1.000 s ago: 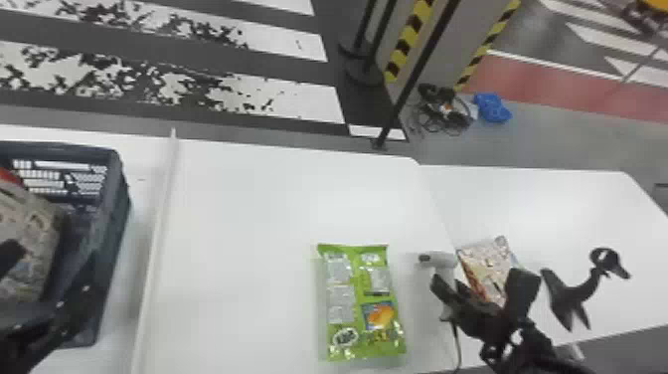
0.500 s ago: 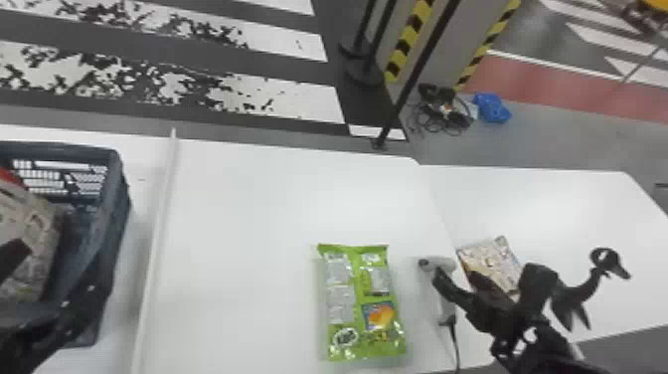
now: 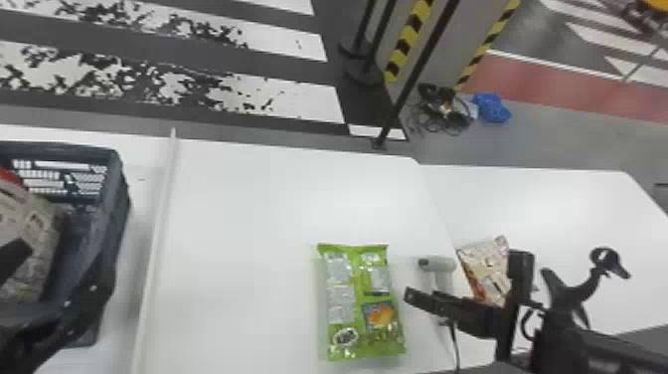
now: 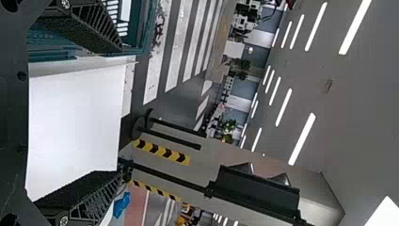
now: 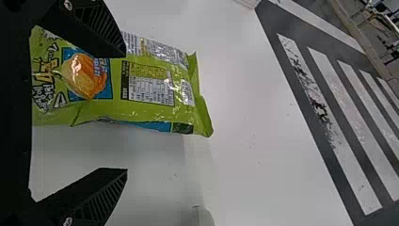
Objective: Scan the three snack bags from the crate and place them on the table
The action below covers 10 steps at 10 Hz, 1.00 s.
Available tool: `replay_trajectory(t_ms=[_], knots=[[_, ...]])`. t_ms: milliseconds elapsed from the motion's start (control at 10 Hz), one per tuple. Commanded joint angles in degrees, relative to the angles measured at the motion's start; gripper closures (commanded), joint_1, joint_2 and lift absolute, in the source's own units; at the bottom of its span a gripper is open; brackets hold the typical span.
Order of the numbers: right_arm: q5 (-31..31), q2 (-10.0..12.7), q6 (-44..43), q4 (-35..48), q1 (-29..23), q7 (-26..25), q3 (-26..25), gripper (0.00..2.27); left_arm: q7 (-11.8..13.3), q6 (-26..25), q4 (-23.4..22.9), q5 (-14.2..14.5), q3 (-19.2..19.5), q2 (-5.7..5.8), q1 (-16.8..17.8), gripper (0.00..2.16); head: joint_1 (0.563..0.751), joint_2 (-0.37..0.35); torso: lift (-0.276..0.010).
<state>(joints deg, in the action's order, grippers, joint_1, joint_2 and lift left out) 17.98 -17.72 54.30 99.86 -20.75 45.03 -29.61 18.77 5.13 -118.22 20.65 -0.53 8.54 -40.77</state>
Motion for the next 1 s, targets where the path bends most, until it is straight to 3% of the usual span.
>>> replay_trajectory(t_ms=[0, 200, 800, 900], knots=[[-0.93, -1.35, 1.91, -3.71, 3.0, 1.37, 1.75, 0.07, 0.12, 0.18, 0.18, 0.0, 0.09, 0.07, -0.28, 0.07, 0.695, -0.35, -0.037], [-1.54, -3.02, 0.85, -10.04, 6.6, 4.63, 4.39, 0.08, 0.12, 0.18, 0.18, 0.0, 0.26, 0.07, -0.28, 0.07, 0.695, -0.349, -0.037], [-6.9, -3.46, -7.41, -19.71, 11.97, 9.46, 12.65, 0.1, 0.21, 0.18, 0.44, 0.0, 0.18, -0.02, -0.19, 0.07, 0.695, -0.293, -0.037], [-8.66, -3.37, -8.81, -20.5, 12.32, 10.6, 14.32, 0.8, 0.21, 0.18, 0.62, 0.0, 0.26, -0.02, -0.1, 0.07, 0.695, -0.282, -0.037]])
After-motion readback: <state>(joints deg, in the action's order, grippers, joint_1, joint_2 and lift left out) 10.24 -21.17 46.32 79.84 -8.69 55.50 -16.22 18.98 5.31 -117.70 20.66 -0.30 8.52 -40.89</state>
